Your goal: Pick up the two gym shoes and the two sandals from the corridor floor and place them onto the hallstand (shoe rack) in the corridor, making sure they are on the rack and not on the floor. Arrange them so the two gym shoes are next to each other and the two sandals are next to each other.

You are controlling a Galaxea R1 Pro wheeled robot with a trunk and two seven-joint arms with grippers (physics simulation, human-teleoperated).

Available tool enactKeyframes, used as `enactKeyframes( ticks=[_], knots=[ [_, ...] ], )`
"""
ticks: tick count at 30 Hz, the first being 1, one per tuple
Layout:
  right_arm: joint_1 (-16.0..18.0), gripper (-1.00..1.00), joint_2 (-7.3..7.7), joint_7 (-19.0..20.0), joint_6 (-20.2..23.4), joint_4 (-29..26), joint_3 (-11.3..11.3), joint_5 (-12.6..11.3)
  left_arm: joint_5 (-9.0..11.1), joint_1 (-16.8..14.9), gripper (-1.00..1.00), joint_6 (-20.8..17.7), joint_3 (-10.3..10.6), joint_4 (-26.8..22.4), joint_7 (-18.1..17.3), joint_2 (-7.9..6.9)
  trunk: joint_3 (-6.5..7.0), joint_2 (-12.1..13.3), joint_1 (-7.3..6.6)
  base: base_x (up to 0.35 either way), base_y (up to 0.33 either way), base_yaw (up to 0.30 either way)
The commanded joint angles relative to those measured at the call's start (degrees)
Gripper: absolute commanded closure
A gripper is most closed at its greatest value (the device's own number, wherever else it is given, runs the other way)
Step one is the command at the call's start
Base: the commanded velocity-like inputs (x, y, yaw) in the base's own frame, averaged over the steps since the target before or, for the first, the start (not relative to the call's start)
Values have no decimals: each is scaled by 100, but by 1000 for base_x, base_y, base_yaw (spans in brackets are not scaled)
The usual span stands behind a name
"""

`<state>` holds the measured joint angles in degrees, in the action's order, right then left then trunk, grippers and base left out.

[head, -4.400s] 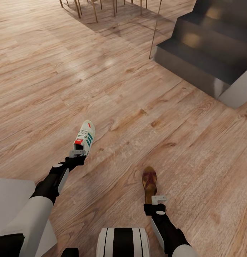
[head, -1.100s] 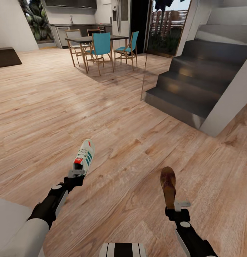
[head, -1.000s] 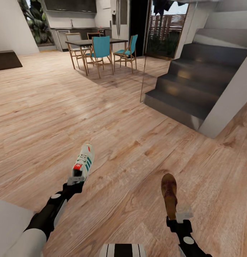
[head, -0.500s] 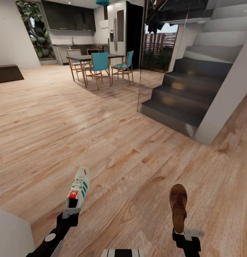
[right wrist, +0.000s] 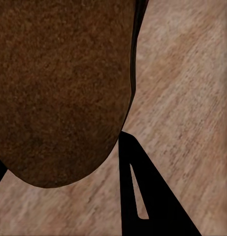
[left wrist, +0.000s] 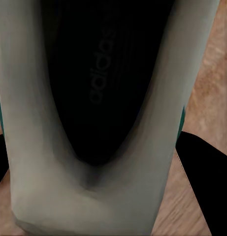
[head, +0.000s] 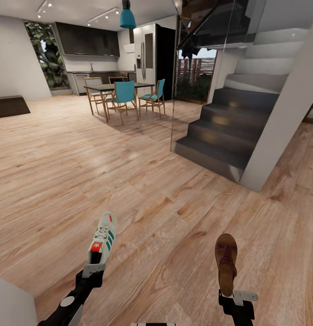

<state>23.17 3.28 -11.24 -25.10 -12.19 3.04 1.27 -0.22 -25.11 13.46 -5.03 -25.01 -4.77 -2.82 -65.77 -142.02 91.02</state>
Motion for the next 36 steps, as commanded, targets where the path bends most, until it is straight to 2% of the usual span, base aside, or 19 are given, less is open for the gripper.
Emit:
enactKeyframes(
  ticks=[1, 12, 17, 26, 30, 36],
  knots=[
    [3, 100, -2, 8, -21, 6, 30, 5, -3, -3, 100, 14, -41, 4, -50, 5, 5, -1, -1, 0, 0, -67],
    [3, 100, -2, 3, -21, 6, 30, 9, 13, -1, 100, 35, -39, 6, -55, 3, 103, -1, -1, 0, 0, -67],
    [3, 100, -2, -8, -17, 6, 30, 12, 13, 4, 100, 218, -41, 12, -52, 1, 143, -1, -1, 125, -74, -46],
    [3, 100, -14, -26, -8, 6, 35, 9, 29, 6, 100, 327, -41, 72, -50, 8, 159, -1, -1, 180, -201, -31],
    [3, 100, -15, -27, -8, 6, 37, 7, 61, 9, 100, 358, -46, 206, -45, -1, 160, -1, -1, 115, -258, -203],
    [3, 100, -11, -27, -10, 6, 32, 11, 214, 128, 100, 608, -78, 343, -42, -21, 160, -1, -1, 151, -266, -272]
  ],
)
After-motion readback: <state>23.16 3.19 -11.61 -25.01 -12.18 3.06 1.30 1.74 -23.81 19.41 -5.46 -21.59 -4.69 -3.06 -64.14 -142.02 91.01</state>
